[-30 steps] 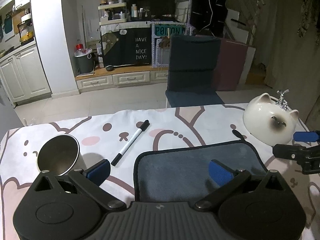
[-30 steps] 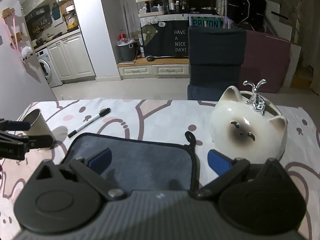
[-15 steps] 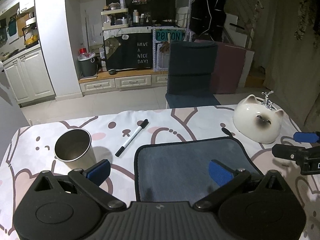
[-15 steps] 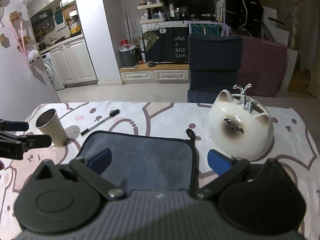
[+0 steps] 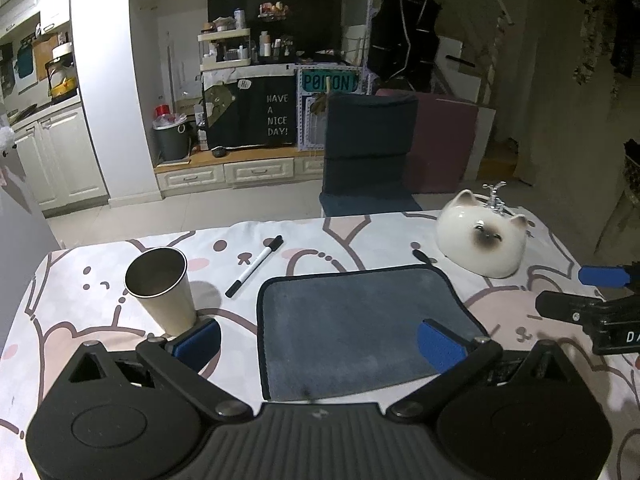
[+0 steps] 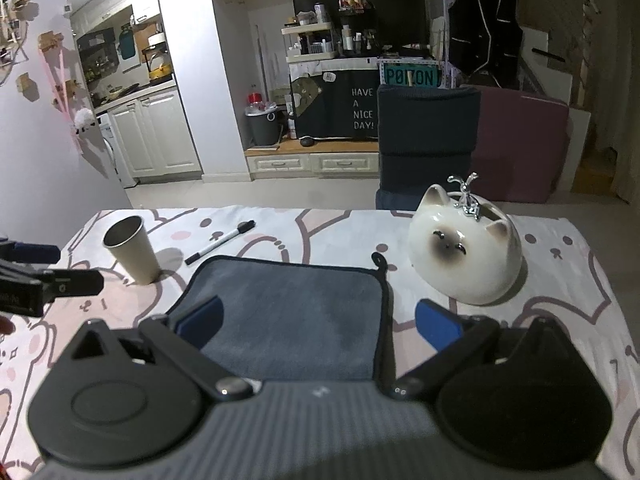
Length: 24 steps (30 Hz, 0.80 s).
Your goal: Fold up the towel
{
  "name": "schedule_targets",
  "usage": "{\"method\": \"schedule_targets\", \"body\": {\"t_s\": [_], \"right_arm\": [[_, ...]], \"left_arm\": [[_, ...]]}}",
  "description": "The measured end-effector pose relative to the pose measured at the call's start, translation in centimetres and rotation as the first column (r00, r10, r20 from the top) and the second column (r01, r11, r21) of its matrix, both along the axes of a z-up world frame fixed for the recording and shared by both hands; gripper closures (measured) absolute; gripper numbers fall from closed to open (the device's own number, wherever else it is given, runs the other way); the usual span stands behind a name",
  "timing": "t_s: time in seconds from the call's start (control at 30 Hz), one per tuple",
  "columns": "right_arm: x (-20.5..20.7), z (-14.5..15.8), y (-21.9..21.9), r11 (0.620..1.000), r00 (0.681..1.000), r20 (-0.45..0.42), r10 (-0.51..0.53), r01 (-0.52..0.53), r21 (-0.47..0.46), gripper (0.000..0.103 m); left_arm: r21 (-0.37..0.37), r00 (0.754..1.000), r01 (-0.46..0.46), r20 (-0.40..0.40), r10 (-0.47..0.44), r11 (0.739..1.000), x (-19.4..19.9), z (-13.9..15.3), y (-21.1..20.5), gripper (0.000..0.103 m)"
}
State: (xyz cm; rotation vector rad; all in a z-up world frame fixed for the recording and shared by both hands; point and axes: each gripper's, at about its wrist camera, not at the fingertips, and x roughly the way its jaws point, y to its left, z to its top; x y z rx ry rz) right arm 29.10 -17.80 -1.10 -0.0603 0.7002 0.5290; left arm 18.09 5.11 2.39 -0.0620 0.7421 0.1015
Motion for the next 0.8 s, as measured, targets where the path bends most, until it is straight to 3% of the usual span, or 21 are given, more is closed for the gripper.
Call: {"method": "schedule_targets", "body": {"t_s": [0.2,0.47,0.8], "right_arm": [[-2.3,1.1,-1.1,1.0,1.0,0.017,0.012,-0.012,0.018,0.0],[-5.4,2.3,-2.4,0.998,0.998,0.043,0.04,-0.042,0.037,0.0],[-8.8,2.7,-3.4,0.997,0.996,0.072,0.059,-0.062,0.044,0.0]], "left_arm": [[-0.005,1.0,0.012,0.018,-0.012,1.0,-2.3,0.9,-0.9,0.0],[0.047,0.999,0.016,0.04,-0.018,0.999,-5.3,1.7,-2.0,0.0],[0.012,0.994,0.068,0.08,-0.069,0.998,-9.5,2.3,-2.9,0.0]]}}
